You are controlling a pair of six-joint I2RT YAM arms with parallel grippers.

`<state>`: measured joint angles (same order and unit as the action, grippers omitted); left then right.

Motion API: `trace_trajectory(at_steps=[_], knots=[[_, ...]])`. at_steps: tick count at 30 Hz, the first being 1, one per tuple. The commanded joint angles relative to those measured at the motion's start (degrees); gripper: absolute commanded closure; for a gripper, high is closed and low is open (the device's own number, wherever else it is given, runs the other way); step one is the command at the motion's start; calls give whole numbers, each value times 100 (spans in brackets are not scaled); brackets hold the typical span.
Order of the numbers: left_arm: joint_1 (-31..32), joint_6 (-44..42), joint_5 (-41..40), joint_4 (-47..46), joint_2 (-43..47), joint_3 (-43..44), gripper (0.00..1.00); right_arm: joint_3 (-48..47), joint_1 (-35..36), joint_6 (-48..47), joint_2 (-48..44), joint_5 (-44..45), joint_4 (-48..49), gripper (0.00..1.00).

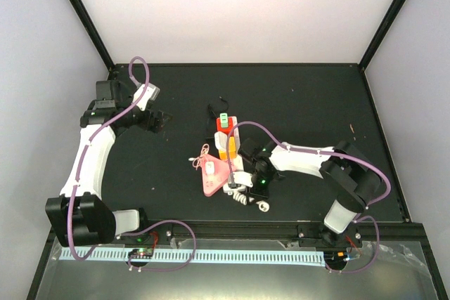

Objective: Pull the plug off the socket

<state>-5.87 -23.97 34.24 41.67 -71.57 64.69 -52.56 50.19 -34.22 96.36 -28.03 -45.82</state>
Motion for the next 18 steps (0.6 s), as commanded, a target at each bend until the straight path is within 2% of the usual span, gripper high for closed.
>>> trace_trajectory(at_steps=[1, 9, 18], knots=[[37, -484, 413, 312, 174, 43, 1, 15, 53, -204, -100, 355, 234, 75], [58, -989, 648, 641, 429, -177, 1, 53, -97, -92, -233, 906, 633, 72], [169, -1608, 838, 965, 702, -508, 1, 246, -149, -147, -963, 602, 1019, 49]])
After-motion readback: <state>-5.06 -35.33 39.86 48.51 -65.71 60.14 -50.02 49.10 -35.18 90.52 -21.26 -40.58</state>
